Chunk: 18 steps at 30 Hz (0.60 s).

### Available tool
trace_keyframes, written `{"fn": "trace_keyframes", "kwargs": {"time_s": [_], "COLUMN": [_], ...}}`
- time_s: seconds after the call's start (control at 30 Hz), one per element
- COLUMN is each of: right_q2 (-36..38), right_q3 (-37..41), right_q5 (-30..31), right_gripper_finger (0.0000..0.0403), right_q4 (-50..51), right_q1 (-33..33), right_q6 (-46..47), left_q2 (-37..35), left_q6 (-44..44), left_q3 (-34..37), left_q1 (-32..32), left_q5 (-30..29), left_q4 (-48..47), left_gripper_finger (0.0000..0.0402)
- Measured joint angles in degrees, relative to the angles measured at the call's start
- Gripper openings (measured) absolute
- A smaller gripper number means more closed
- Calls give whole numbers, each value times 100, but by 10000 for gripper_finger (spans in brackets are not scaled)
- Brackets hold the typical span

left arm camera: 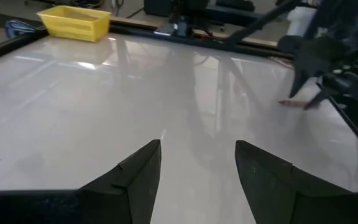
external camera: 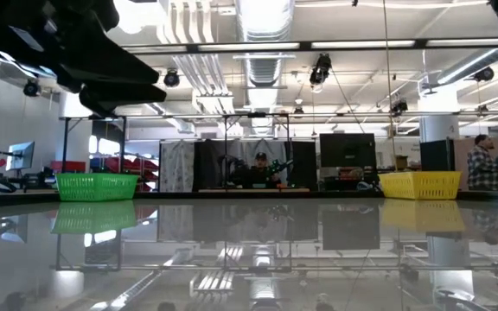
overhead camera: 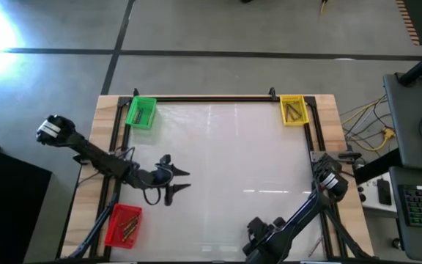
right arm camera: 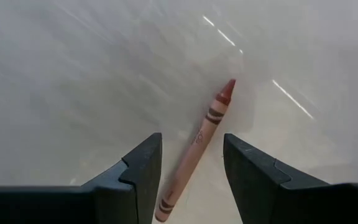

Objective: Sort crayons
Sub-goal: Put the brown crayon into the red basket

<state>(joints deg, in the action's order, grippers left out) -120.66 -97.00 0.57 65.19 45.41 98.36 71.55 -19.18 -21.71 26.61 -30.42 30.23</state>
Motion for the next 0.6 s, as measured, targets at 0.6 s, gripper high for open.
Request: {"fn": "trace_keyframes", "kwargs": {"time_s": [0.6], "right_q2": [-74], "right_q3": [-87], "right_q5": [709], "right_gripper_finger": [23], "right_q4": [-133], "right_q1": [11], "right_q6": [-243], "left_q2": [-123], "left_q6": [-304], "left_q3": [0], "left_q1": [463], "left_q5": [-53], "left_q4": [260], "left_gripper_finger": [190]}}
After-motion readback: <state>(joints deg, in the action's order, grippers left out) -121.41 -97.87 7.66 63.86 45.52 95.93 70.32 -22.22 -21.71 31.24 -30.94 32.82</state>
